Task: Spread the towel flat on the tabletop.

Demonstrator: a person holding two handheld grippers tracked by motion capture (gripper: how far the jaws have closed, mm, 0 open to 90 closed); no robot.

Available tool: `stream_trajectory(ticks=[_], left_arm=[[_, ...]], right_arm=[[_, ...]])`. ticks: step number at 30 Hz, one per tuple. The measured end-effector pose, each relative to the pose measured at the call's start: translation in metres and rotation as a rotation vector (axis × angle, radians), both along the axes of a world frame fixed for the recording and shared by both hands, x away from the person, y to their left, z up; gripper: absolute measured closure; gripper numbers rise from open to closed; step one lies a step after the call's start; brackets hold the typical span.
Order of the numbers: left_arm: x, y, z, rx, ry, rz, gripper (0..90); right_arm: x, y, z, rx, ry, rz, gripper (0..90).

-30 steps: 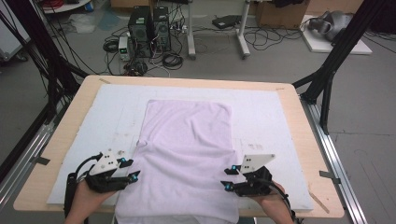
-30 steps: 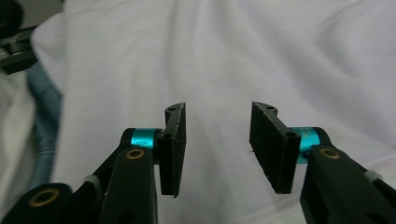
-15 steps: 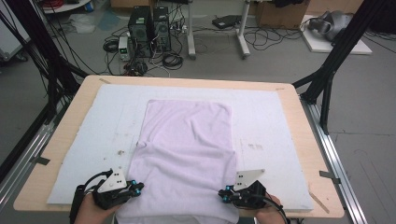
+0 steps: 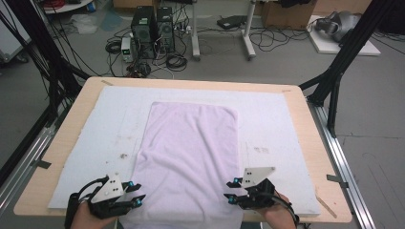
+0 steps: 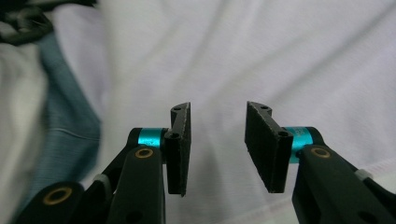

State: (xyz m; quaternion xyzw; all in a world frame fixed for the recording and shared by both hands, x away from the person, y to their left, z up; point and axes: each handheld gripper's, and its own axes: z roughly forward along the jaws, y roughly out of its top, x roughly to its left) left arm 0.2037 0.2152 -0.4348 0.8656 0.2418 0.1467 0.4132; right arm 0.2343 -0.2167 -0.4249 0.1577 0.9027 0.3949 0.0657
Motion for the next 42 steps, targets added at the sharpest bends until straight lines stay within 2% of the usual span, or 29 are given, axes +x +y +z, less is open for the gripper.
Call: stream_trajectory(ticks=[2, 4, 5, 6, 8, 9, 12, 13, 15, 17, 22, 25, 32, 35, 42], left_arm=[[0.007, -0.003, -0.008, 0.029, 0.022, -0.004, 60.9], [0.008, -0.003, -0.012, 0.002, 0.033, -0.025, 68.0], [0.007, -0.003, -0.012, 0.007, 0.027, -0.037, 76.5], [0.004, -0.004, -0.012, 0.008, 0.018, -0.038, 84.3], [0.000, -0.003, -0.012, 0.014, 0.011, -0.034, 86.9], [-0.002, -0.002, -0.012, 0.013, 0.014, -0.034, 87.2], [-0.008, 0.006, -0.010, 0.017, 0.026, -0.028, 87.1], [-0.010, 0.008, -0.009, 0.015, 0.027, -0.023, 87.0], [-0.009, 0.012, -0.007, -0.002, 0.028, -0.007, 84.3], [-0.006, 0.015, -0.004, -0.014, 0.024, 0.010, 75.6], [0.004, 0.011, 0.001, -0.034, 0.022, 0.033, 62.0], [0.012, 0.009, 0.004, -0.051, 0.024, 0.036, 58.6], [0.038, 0.004, 0.016, -0.088, 0.040, 0.058, 49.0], [0.052, 0.003, 0.023, -0.102, 0.036, 0.073, 44.5], [0.077, 0.001, 0.034, -0.141, 0.043, 0.115, 37.6]], right_arm=[[0.008, 0.001, -0.006, -0.007, 0.017, -0.023, 60.8], [0.013, 0.003, -0.012, -0.030, 0.018, -0.034, 61.6], [0.014, 0.004, -0.015, -0.045, 0.014, -0.038, 63.2], [0.015, 0.004, -0.017, -0.034, 0.022, -0.041, 65.0], [0.017, 0.002, -0.019, -0.015, 0.028, -0.050, 70.2], [0.016, 0.002, -0.019, -0.009, 0.027, -0.046, 75.8], [0.011, 0.003, -0.018, -0.022, 0.014, -0.012, 84.2], [0.010, 0.002, -0.017, -0.025, 0.018, 0.007, 84.1], [0.010, 0.001, -0.016, -0.016, 0.039, 0.004, 79.7], [0.011, -0.002, -0.014, 0.009, 0.056, 0.000, 75.5], [0.016, -0.005, -0.009, 0.028, 0.048, -0.021, 69.0], [0.023, -0.009, -0.005, 0.045, 0.052, -0.065, 64.8], [0.047, -0.019, 0.008, 0.081, 0.038, -0.174, 50.1], [0.059, -0.021, 0.015, 0.090, 0.030, -0.201, 44.7], [0.087, -0.018, 0.033, 0.090, 0.018, -0.213, 36.9]])
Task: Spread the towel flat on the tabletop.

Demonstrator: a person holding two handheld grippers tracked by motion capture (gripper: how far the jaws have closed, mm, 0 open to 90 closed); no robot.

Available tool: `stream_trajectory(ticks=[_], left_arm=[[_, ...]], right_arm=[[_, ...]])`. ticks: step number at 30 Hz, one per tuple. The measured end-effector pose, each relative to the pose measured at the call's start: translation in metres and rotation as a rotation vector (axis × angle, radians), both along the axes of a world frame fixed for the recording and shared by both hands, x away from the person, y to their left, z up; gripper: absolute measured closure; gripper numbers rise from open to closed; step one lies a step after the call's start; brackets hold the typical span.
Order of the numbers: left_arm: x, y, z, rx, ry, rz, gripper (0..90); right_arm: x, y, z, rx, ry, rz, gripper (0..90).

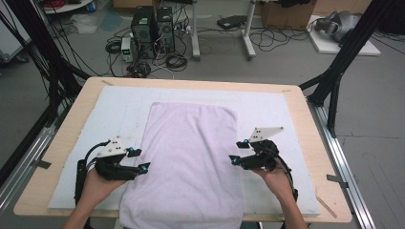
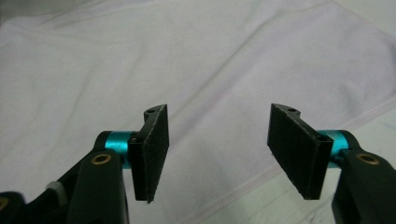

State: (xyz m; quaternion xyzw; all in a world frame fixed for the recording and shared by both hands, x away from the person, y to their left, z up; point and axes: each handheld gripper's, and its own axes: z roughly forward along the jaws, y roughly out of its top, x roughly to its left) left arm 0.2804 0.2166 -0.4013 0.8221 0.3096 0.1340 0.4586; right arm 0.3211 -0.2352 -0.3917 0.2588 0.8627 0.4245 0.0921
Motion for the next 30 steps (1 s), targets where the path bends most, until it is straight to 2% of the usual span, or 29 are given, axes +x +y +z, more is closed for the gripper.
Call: stream_trajectory(ticks=[8, 14, 19, 24, 30], left_arm=[[0.017, 0.001, 0.010, 0.012, -0.022, 0.038, 35.3], [0.024, 0.000, 0.019, 0.019, -0.041, 0.052, 34.9], [0.030, -0.002, 0.021, 0.025, -0.036, 0.048, 34.8], [0.036, -0.003, 0.023, 0.024, -0.038, 0.055, 34.9], [0.043, -0.004, 0.022, 0.033, -0.022, 0.054, 34.9]], right_arm=[[0.019, 0.006, 0.013, 0.002, -0.017, 0.000, 33.8], [0.025, 0.005, 0.017, 0.005, -0.014, -0.003, 32.6], [0.026, 0.003, 0.019, 0.010, -0.025, -0.007, 32.1], [0.027, 0.002, 0.019, 0.009, -0.018, -0.009, 31.6], [0.032, 0.002, 0.019, 0.007, -0.017, -0.006, 31.4]])
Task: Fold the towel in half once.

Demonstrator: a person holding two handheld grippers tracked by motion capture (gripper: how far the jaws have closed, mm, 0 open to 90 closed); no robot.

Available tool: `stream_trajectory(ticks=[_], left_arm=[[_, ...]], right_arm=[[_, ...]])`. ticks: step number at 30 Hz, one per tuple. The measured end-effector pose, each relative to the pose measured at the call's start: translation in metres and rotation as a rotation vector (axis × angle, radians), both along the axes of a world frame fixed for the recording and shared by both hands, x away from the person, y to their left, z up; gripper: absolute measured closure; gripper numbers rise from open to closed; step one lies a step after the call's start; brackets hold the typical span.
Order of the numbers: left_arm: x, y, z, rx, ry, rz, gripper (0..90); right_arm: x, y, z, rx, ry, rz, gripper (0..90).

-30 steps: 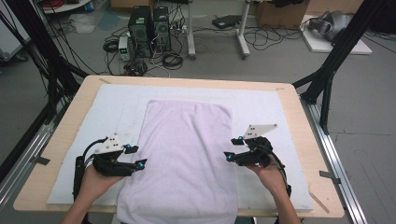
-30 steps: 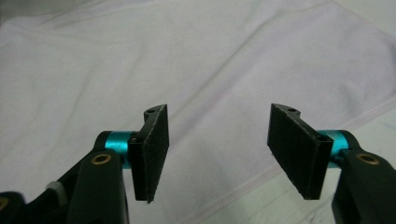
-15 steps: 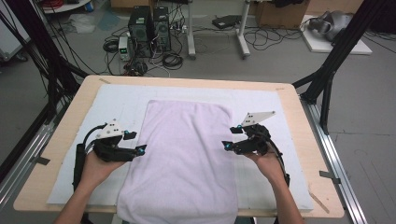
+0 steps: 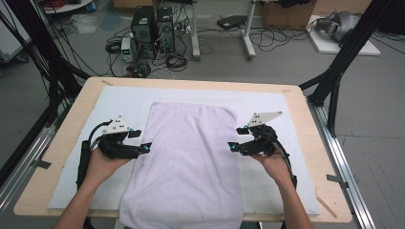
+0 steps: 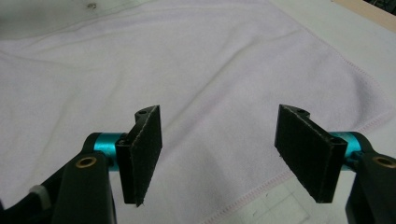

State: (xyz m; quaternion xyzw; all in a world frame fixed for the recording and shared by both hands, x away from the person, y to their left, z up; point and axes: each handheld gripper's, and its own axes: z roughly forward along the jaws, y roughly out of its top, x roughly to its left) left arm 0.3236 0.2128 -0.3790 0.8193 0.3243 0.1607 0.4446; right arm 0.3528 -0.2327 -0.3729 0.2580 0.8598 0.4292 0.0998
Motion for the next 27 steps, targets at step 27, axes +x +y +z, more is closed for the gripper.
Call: stream_trajectory(ticks=[27], left_arm=[[0.099, -0.005, -0.029, 0.091, 0.063, 0.107, 46.2]], right_arm=[[0.083, -0.002, -0.021, -0.112, 0.033, -0.124, 41.6]])
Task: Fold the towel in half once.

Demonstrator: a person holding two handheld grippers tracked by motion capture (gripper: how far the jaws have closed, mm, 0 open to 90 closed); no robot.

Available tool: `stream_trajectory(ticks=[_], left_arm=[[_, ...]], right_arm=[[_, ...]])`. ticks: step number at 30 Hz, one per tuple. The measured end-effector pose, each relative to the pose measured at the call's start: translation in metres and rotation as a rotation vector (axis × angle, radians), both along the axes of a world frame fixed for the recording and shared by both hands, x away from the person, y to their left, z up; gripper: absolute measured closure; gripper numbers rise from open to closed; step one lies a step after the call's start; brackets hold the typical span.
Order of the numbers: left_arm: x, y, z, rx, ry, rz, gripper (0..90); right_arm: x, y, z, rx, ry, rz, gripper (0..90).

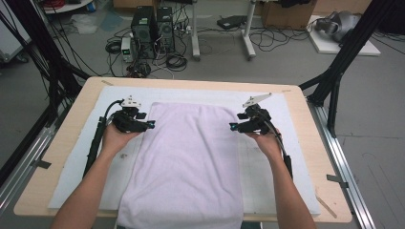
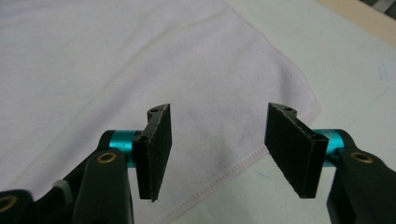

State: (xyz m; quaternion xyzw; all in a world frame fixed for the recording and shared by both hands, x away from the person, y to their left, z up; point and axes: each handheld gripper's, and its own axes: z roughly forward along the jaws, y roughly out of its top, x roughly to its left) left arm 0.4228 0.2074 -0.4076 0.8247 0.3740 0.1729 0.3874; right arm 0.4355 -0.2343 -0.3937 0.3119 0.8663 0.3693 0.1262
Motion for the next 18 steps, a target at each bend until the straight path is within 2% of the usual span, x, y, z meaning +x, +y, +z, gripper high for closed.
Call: stream_trajectory(ticks=[3, 7, 9, 11, 13, 15, 18], left_arm=[[0.006, -0.003, -0.012, 0.009, 0.013, 0.009, 49.7], [0.013, -0.005, -0.025, 0.015, 0.050, 0.033, 52.9], [0.015, -0.005, -0.029, 0.029, 0.063, 0.038, 53.6], [0.016, -0.007, -0.032, 0.047, 0.057, 0.040, 54.7], [0.015, -0.008, -0.031, 0.066, 0.047, 0.034, 58.1], [0.015, -0.009, -0.031, 0.058, 0.059, 0.028, 67.6], [0.015, -0.010, -0.030, 0.052, 0.063, 0.029, 82.9]], right_arm=[[0.007, 0.002, -0.011, -0.028, 0.023, -0.015, 42.9], [0.011, 0.002, -0.024, -0.011, 0.034, -0.040, 46.1], [0.013, 0.003, -0.030, -0.034, 0.043, -0.050, 46.5], [0.016, 0.004, -0.037, -0.054, 0.065, -0.062, 48.6], [0.018, 0.005, -0.043, -0.054, 0.077, -0.066, 51.1], [0.017, 0.005, -0.044, -0.034, 0.066, -0.069, 60.2], [0.017, 0.008, -0.044, -0.022, 0.082, -0.040, 75.1]])
